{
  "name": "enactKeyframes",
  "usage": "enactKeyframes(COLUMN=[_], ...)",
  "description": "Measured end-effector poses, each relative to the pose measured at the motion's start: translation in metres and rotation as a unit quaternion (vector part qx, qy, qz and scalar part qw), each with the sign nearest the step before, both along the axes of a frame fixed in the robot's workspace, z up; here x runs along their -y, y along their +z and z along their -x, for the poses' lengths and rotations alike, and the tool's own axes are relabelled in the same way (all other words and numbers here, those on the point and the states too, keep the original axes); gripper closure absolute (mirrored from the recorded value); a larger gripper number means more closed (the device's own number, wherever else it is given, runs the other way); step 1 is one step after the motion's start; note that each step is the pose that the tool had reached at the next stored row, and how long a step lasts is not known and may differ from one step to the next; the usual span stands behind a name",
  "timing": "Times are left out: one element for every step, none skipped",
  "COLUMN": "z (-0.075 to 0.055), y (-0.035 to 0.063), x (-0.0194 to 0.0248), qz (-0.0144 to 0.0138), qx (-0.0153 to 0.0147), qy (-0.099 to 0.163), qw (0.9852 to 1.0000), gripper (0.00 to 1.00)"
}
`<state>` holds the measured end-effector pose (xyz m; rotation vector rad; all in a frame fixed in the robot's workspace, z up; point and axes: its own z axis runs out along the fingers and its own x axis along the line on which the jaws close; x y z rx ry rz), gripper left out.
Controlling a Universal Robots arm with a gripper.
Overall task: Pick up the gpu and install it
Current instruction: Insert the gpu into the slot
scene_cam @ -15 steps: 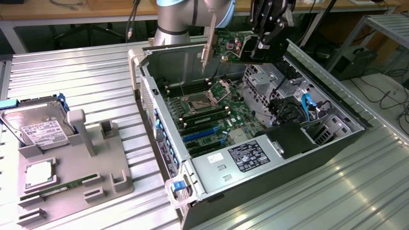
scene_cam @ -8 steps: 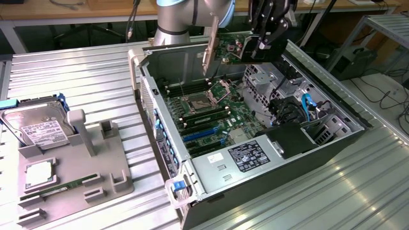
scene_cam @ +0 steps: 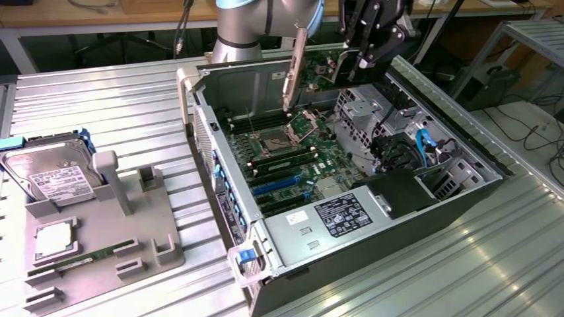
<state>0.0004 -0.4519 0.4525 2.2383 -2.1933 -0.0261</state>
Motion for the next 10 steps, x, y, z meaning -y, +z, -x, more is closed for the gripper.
enactKeyframes(z=[0.000,0.000,0.000,0.000,0.000,0.000,0.000,0.001,0.001,0.001], y=[0.0000,-0.0001,-0.0006,-0.0012,-0.0023,-0.0038,-0.0055,-0.0075,-0.0094,-0.0115], x=[0.0000,0.0000,-0.0001,-0.0001,-0.0001,-0.0001,-0.0001,-0.0001,-0.0001,-0.0001], qz=[0.0000,0.0000,0.0000,0.0002,0.0004,0.0005,0.0005,0.0004,0.0003,0.0004], qx=[0.0000,0.0000,0.0008,0.0026,0.0032,0.0033,0.0033,0.0033,0.0033,0.0033], qy=[0.006,0.009,0.010,0.010,0.010,0.010,0.010,0.010,0.010,0.010], qw=[1.0000,1.0000,1.0000,0.9999,0.9999,0.9999,0.9999,0.9999,0.9999,0.9999], gripper=[0.73,0.73,0.73,0.73,0.73,0.73,0.73,0.73,0.73,0.73])
